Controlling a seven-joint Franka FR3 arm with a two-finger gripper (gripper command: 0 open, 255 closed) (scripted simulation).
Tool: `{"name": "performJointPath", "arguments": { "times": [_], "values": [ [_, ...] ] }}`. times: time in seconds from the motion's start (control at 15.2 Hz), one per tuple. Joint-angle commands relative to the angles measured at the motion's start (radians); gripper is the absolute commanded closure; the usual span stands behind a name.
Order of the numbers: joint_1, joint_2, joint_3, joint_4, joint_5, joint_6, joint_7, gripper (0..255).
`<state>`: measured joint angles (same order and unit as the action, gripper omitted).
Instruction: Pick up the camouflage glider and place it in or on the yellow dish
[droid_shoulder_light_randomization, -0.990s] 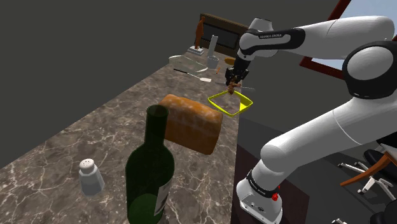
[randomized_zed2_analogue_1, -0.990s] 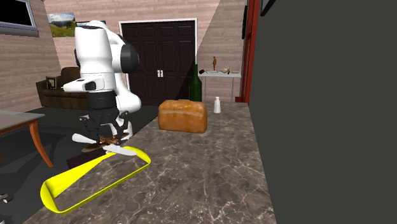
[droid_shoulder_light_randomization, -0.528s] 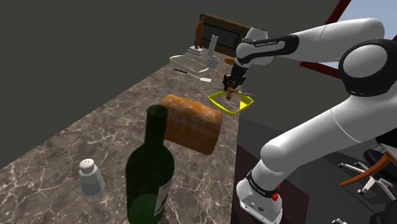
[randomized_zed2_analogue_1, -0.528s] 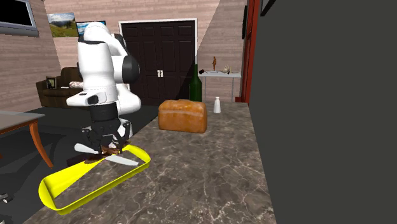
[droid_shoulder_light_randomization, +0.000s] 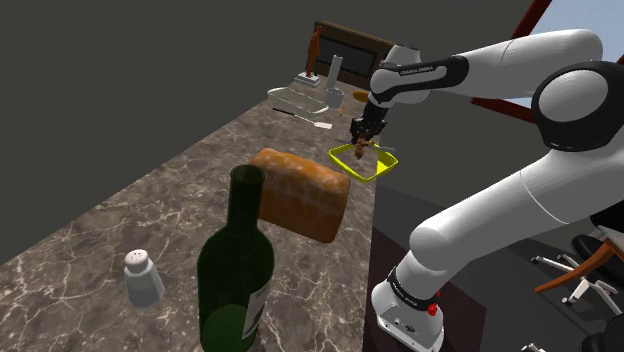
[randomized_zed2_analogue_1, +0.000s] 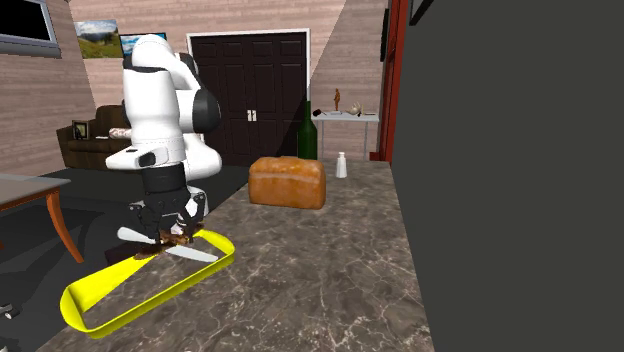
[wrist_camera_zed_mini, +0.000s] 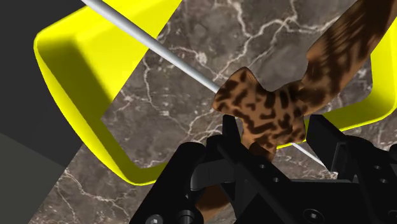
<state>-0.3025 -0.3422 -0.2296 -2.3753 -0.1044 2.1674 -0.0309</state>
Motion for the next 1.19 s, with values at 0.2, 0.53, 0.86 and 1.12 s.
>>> {"name": "performJointPath", "arguments": {
  "times": [0.2, 0.53, 0.86, 1.12],
  "values": [
    [0.0, 0.0, 0.0, 0.0, 0.0, 0.0, 0.0, 0],
    [0.0, -0.043, 0.01, 0.064, -0.001, -0.106, 0.003, 0],
    [0.0, -0.052, 0.013, 0.082, -0.001, -0.134, 0.004, 0],
    [0.0, -0.051, 0.013, 0.082, -0.001, -0.134, 0.004, 0]
  ]
}}
